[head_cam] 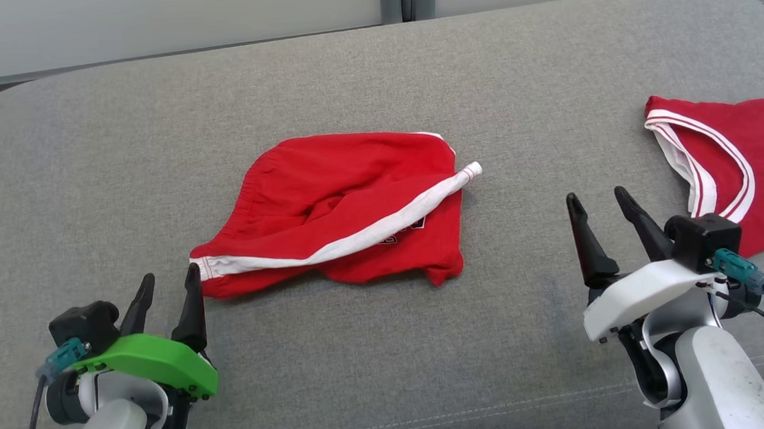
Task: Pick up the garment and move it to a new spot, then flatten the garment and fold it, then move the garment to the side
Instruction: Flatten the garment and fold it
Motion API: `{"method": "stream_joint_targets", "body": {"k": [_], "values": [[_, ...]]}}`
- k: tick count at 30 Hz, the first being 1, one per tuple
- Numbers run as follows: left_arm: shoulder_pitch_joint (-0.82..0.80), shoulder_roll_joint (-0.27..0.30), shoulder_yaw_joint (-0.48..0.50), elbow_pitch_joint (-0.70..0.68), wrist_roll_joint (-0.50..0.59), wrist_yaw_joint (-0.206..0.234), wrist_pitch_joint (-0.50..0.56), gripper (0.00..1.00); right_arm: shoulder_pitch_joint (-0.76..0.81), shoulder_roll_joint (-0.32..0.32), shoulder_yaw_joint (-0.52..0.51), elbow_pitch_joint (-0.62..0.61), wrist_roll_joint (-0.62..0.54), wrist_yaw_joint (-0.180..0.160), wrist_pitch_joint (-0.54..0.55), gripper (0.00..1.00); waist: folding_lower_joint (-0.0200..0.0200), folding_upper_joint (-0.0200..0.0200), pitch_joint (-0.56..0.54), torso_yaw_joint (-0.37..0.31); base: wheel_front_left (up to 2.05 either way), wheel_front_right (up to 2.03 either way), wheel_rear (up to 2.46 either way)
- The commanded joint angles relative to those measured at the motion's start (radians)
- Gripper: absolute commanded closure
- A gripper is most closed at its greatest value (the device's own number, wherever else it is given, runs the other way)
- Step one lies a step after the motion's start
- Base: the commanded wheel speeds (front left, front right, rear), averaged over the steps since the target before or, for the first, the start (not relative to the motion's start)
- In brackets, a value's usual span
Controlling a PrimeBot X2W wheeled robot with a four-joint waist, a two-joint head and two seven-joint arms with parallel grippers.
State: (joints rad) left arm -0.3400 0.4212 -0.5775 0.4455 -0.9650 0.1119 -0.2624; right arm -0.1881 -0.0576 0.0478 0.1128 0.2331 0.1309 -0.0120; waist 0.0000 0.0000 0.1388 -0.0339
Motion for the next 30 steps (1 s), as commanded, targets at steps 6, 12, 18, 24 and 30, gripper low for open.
{"method": "stream_joint_targets", "body": {"k": [6, 12, 18, 24, 30], "values": [[0.132, -0.025, 0.100, -0.184, 0.117, 0.065, -0.002, 0.00, 0.000, -0.003, -0.017, -0.019, -0.021, 0.000, -0.024, 0.00, 0.0000, 0.0000, -0.040, 0.008, 0.00, 0.00, 0.00], [0.261, -0.049, 0.158, -0.335, 0.197, 0.129, -0.002, 0.00, 0.028, 0.000, -0.020, -0.049, -0.032, 0.000, -0.034, 0.00, 0.0000, 0.0000, -0.100, 0.008, 0.00, 0.00, 0.00], [0.362, -0.026, 0.165, -0.419, 0.234, 0.177, 0.000, 0.00, 0.073, 0.003, -0.016, -0.080, -0.035, 0.000, -0.027, 0.00, 0.0000, 0.0000, -0.156, 0.012, 0.00, 0.00, 0.00], [0.417, 0.006, 0.175, -0.463, 0.231, 0.203, 0.012, 0.00, 0.115, 0.006, -0.020, -0.092, -0.031, 0.000, -0.030, 0.00, 0.0000, 0.0000, -0.192, 0.017, 0.00, 0.00, 0.00], [0.439, 0.013, 0.177, -0.489, 0.225, 0.216, 0.017, 0.00, 0.145, 0.006, -0.018, -0.085, -0.021, 0.000, -0.032, 0.00, 0.0000, 0.0000, -0.209, 0.019, 0.00, 0.00, 0.00]]}}
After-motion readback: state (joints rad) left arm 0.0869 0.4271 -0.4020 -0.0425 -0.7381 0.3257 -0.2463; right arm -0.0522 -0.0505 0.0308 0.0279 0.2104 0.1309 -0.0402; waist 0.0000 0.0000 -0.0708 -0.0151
